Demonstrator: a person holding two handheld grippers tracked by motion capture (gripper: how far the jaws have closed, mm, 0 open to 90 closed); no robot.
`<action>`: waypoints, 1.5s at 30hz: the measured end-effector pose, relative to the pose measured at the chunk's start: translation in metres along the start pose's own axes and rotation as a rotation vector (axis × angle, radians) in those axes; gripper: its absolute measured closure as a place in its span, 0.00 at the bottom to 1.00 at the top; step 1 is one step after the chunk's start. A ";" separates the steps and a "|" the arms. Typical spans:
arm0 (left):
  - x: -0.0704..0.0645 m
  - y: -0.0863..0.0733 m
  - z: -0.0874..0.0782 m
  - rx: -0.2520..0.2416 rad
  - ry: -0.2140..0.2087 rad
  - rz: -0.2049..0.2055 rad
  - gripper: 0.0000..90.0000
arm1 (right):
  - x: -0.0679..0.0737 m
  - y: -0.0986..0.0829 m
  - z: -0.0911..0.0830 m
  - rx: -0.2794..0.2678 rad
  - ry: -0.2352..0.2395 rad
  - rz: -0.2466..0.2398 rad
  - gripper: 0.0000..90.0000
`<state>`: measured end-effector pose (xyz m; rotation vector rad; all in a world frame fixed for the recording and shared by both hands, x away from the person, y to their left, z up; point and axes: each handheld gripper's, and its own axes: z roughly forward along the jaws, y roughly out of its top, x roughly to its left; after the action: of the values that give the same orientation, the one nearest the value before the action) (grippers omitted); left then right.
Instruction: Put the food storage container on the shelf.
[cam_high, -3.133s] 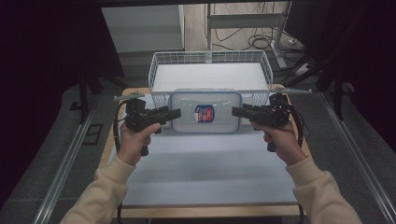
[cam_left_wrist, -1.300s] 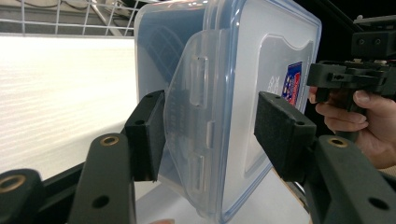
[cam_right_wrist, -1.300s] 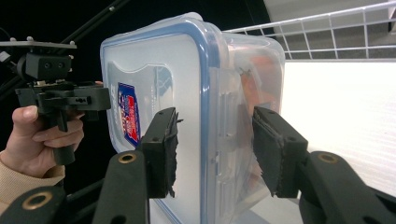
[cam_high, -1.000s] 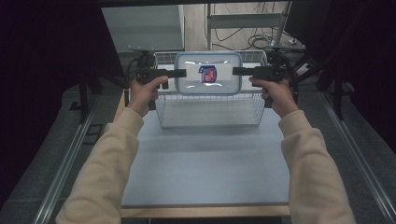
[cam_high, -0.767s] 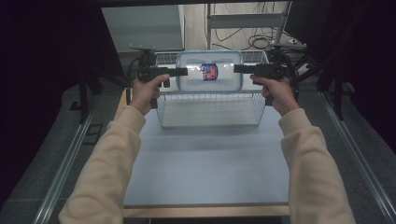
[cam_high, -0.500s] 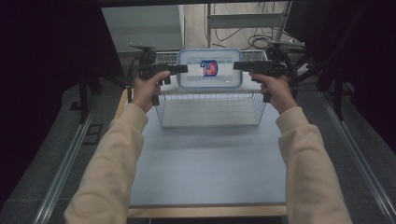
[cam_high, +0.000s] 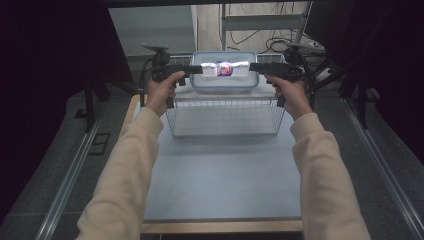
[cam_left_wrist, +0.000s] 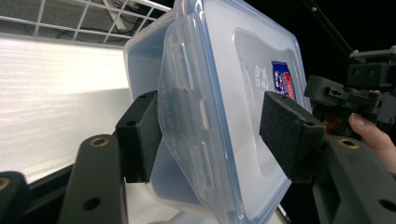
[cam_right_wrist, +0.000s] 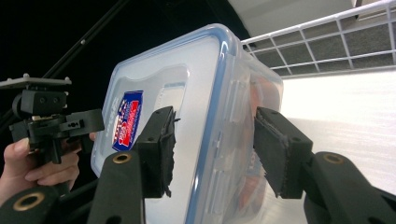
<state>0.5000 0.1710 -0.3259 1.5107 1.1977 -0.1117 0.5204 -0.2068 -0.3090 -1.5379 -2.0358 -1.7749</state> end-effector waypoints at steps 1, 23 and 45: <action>0.002 0.000 0.001 -0.001 -0.005 -0.013 0.44 | 0.000 0.000 0.001 -0.004 -0.005 0.003 0.54; 0.008 0.001 0.017 0.022 0.016 -0.047 0.26 | 0.003 -0.009 0.009 -0.011 -0.073 -0.016 0.45; -0.013 0.003 0.001 -0.023 0.092 0.062 0.10 | 0.013 -0.014 -0.004 -0.039 -0.093 -0.113 0.39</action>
<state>0.4967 0.1627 -0.3152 1.5451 1.2198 0.0129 0.5019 -0.1998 -0.3097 -1.5740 -2.1845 -1.8248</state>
